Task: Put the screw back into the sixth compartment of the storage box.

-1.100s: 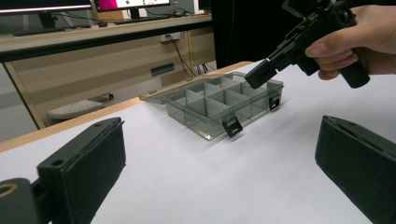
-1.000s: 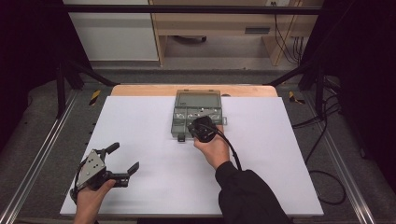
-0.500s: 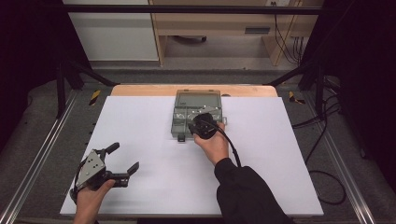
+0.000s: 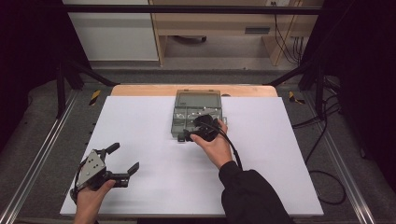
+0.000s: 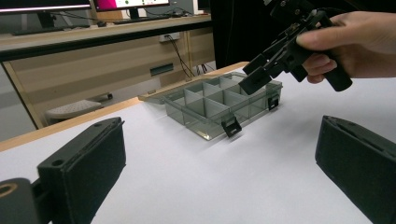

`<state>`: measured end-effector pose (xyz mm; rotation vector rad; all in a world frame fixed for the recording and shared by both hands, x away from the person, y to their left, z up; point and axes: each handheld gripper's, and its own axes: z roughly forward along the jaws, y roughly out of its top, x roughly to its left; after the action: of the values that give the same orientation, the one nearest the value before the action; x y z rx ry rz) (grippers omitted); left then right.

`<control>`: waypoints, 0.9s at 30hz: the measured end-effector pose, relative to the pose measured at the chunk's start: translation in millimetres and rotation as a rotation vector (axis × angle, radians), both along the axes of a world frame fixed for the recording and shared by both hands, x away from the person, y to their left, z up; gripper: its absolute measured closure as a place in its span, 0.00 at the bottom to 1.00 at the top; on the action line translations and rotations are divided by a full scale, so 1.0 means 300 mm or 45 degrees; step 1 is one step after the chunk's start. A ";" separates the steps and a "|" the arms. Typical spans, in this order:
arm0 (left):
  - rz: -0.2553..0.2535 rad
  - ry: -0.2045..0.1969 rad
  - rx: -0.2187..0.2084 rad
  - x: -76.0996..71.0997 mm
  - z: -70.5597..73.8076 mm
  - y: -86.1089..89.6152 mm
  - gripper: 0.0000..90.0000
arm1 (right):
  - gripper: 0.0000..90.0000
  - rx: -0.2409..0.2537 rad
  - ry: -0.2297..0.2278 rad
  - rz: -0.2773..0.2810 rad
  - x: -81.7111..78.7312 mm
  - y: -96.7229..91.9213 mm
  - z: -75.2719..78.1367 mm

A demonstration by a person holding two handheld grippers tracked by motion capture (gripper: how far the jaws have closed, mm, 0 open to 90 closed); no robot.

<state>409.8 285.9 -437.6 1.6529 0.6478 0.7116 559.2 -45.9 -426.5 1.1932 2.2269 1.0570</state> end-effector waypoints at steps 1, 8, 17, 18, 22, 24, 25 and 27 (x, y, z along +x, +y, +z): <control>0.000 0.000 0.000 0.000 0.000 0.000 0.02 | 0.15 -0.002 0.002 -0.003 -0.003 -0.002 0.002; 0.000 0.001 0.003 0.000 0.000 0.000 0.02 | 0.14 0.030 -0.014 0.008 -0.025 -0.036 0.010; 0.001 0.001 0.005 0.000 0.000 -0.001 0.02 | 0.15 0.075 0.013 -0.029 -0.043 -0.102 0.003; 0.001 0.001 0.006 0.000 0.000 -0.001 0.02 | 0.16 0.078 0.011 -0.030 -0.046 -0.109 0.004; 0.001 0.000 0.003 -0.001 0.000 -0.001 0.02 | 0.16 0.071 -0.048 -0.034 -0.057 -0.131 0.006; 0.001 0.000 0.004 -0.001 0.000 -0.001 0.02 | 0.17 0.067 -0.091 -0.029 -0.062 -0.142 0.007; 0.001 0.001 0.003 -0.001 0.000 -0.001 0.02 | 0.17 0.065 -0.100 -0.025 -0.064 -0.147 0.009; 0.001 0.000 0.002 -0.001 0.000 -0.001 0.02 | 0.17 0.048 -0.125 -0.023 -0.069 -0.157 0.012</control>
<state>409.4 285.7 -437.5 1.6539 0.6480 0.7129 538.4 -92.9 -422.8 1.1490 2.1268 1.1305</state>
